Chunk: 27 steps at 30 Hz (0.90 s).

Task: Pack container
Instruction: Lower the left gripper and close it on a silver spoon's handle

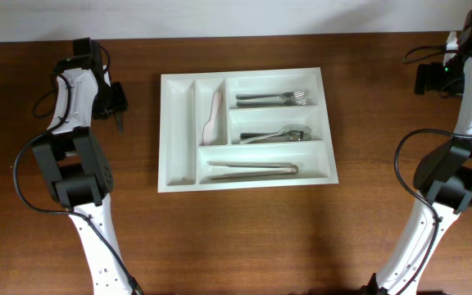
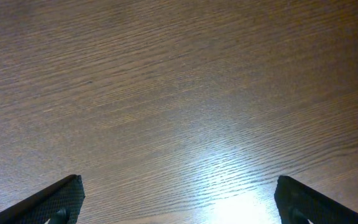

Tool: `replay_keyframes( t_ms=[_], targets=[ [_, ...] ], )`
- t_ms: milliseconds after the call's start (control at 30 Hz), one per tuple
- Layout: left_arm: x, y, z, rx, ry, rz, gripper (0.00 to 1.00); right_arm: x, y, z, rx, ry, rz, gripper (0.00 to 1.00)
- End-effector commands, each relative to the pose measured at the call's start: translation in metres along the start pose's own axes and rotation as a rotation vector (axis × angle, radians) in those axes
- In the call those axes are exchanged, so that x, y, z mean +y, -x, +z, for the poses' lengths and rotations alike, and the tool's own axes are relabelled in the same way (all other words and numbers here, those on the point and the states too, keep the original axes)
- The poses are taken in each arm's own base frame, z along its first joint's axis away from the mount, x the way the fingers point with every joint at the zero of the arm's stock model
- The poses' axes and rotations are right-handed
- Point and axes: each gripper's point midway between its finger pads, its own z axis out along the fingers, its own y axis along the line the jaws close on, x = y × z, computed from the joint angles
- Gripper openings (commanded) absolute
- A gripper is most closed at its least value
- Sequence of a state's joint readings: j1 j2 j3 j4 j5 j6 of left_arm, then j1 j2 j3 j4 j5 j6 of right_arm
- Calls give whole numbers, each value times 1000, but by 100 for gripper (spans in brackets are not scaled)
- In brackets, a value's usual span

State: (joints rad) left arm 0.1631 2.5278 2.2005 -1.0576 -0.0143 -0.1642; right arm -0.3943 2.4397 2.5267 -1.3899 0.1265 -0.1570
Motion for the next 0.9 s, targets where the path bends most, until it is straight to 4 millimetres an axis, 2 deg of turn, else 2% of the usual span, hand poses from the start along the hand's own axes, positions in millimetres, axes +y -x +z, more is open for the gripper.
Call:
replay_keyframes(
  t_ms=[0, 100, 267, 600, 667, 867],
  targets=[
    [-6, -17, 30, 72, -26, 5, 30, -2, -2, 3, 8, 2, 12, 99],
    [-6, -17, 30, 72, -26, 5, 29, -2, -2, 3, 8, 2, 12, 99],
    [-6, -17, 30, 73, -26, 5, 15, -2, -2, 3, 8, 2, 12, 99],
    [-8, -18, 30, 73, -27, 8, 10, -2, -2, 3, 8, 2, 12, 99],
    [-11, -17, 29, 70, -28, 13, 2, -2, -2, 3, 8, 2, 12, 99],
    [-18, -7, 17, 41, -34, 25, 2, -2, -2, 3, 8, 2, 12, 99]
  ],
)
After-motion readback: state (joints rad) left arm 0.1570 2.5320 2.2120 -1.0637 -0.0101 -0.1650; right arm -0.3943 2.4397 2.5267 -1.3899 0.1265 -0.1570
